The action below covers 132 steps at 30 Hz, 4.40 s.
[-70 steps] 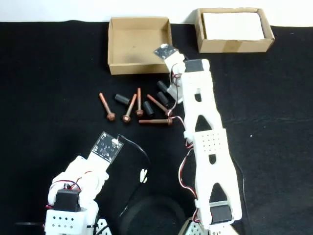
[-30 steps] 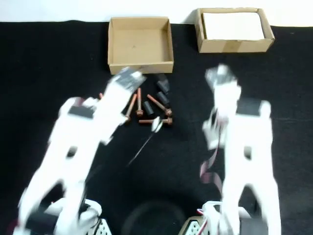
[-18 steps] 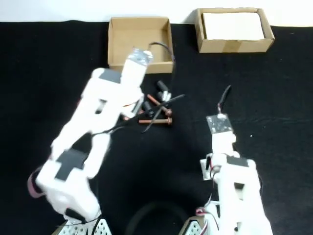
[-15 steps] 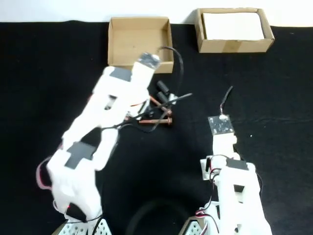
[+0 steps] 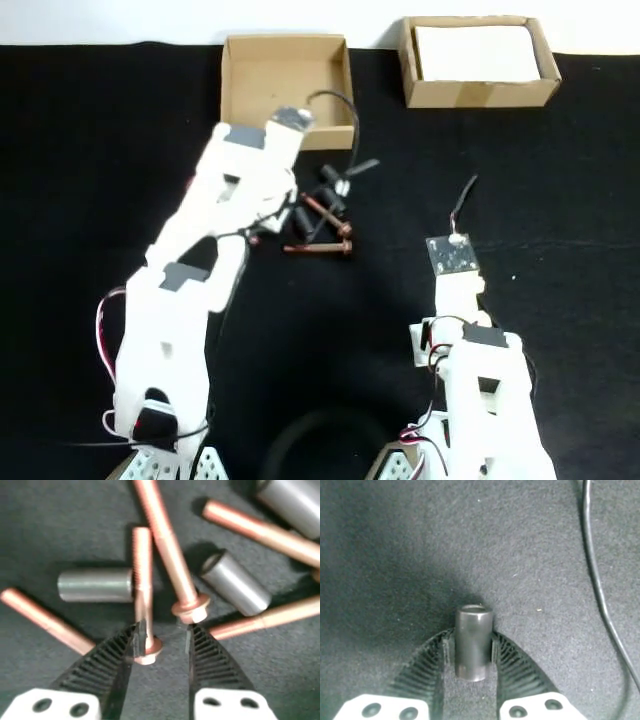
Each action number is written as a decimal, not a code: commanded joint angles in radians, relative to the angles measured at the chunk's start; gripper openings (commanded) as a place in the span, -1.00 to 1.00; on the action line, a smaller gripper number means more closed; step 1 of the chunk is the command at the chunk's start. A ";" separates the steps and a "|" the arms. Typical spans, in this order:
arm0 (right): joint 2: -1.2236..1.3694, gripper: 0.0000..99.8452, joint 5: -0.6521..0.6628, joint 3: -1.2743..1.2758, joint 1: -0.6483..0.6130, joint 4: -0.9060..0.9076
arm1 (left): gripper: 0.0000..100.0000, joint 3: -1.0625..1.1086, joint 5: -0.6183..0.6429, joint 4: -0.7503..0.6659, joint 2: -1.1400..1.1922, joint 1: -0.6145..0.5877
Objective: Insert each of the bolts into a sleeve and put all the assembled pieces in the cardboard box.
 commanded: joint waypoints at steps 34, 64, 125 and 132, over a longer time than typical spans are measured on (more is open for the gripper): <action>-0.013 -0.99 -0.012 0.004 0.007 -0.041 | -0.98 -0.354 -0.305 0.264 0.255 -0.013; -0.012 -0.99 -0.012 0.005 0.004 -0.053 | -0.61 -0.088 -1.002 0.210 -0.064 -0.056; -0.012 -0.99 -0.012 0.005 0.004 -0.054 | -0.98 0.282 0.692 0.031 -0.165 -0.067; -0.012 -0.99 -0.012 0.005 0.005 -0.054 | -0.98 0.202 0.239 0.026 -0.163 -0.012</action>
